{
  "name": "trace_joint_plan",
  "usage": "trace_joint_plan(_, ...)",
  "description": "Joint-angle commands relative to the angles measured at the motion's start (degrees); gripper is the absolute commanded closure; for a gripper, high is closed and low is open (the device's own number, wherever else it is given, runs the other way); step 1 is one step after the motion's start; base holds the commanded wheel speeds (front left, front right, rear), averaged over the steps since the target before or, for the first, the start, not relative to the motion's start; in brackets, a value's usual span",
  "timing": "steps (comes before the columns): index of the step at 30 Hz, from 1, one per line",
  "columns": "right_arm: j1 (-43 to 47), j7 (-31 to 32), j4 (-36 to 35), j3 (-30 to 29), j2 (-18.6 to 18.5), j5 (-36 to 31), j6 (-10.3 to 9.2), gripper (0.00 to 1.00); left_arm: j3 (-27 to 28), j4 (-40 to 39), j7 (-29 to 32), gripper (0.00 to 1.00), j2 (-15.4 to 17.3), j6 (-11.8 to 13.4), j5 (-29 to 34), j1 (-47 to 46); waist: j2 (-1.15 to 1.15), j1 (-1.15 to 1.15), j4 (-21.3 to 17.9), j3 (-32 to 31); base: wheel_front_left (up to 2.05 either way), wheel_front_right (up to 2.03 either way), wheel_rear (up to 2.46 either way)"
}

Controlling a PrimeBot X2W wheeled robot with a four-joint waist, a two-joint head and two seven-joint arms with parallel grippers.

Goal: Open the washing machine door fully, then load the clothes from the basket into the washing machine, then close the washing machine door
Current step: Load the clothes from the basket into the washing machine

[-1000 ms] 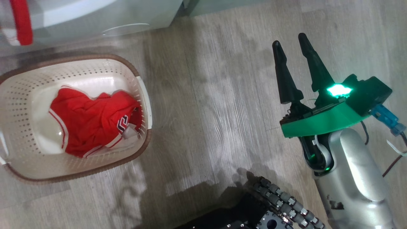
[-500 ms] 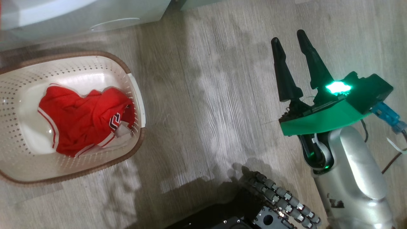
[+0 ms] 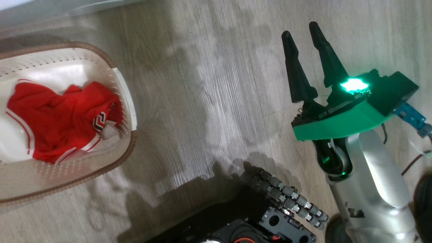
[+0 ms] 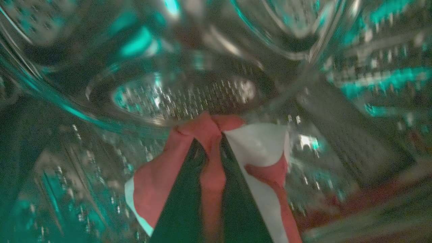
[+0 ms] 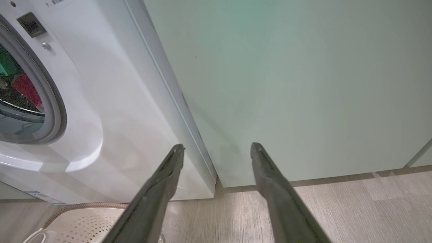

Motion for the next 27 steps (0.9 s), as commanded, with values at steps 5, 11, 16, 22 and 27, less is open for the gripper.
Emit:
trace_joint_plan(5, 0.0, -0.4, -2.6, 1.5, 0.1, 1.1, 0.00, 0.00, 1.3, 1.9, -7.2, 1.00, 3.9, -1.0, 1.8, -5.4, 0.00, -0.01, -1.4, 2.5, 0.00, 0.00, 0.00)
trace_joint_plan(11, 0.0, -0.4, -2.9, 1.2, 0.1, 1.3, 0.00, 0.00, 1.4, 6.9, -8.6, 1.00, 3.2, -1.8, 0.3, -4.5, 0.00, -0.01, -1.1, 3.1, 0.00, 0.00, 0.00)
trace_joint_plan(16, -0.2, -0.4, -2.7, 0.7, 0.1, 0.8, 0.00, 0.00, 1.1, 9.7, -9.0, 1.00, 1.8, -2.4, -0.7, -5.0, 0.00, -0.01, -0.3, 2.8, 0.00, 0.00, 0.00)
trace_joint_plan(22, 0.1, -0.4, -2.2, -0.3, 0.1, 0.0, 0.00, 0.00, 1.5, 11.4, -9.4, 0.00, -1.1, -1.4, -2.9, -3.8, 0.00, -0.01, 1.0, 0.7, 0.00, 0.00, 0.00)
trace_joint_plan(27, 0.8, -0.4, -1.8, -1.5, 0.1, -1.4, 0.00, 0.00, 3.2, 8.6, -12.2, 0.00, -3.6, 0.2, -6.1, 1.6, 0.00, -0.01, 2.6, -1.8, 0.00, 0.00, 0.00)
